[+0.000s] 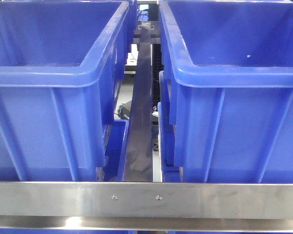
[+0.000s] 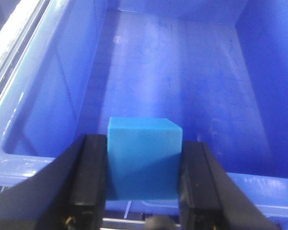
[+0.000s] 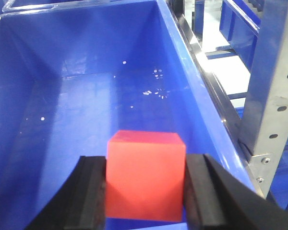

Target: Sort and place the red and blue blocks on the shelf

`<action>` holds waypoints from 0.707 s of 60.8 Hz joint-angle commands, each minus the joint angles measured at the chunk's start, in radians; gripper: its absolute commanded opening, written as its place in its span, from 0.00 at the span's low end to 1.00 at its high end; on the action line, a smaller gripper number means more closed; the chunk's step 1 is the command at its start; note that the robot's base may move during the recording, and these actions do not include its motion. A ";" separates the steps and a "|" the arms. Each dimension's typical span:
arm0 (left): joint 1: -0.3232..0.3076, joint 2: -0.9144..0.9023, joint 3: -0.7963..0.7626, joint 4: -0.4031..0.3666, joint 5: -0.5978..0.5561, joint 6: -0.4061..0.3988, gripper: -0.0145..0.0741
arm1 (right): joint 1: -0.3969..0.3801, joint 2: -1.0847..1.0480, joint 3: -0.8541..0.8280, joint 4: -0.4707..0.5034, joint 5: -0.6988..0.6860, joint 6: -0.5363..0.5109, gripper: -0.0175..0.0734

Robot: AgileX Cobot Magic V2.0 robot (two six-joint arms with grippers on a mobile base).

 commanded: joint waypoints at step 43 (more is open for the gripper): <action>0.002 0.017 -0.030 -0.002 -0.130 -0.002 0.30 | -0.002 0.009 -0.027 -0.014 -0.186 -0.006 0.26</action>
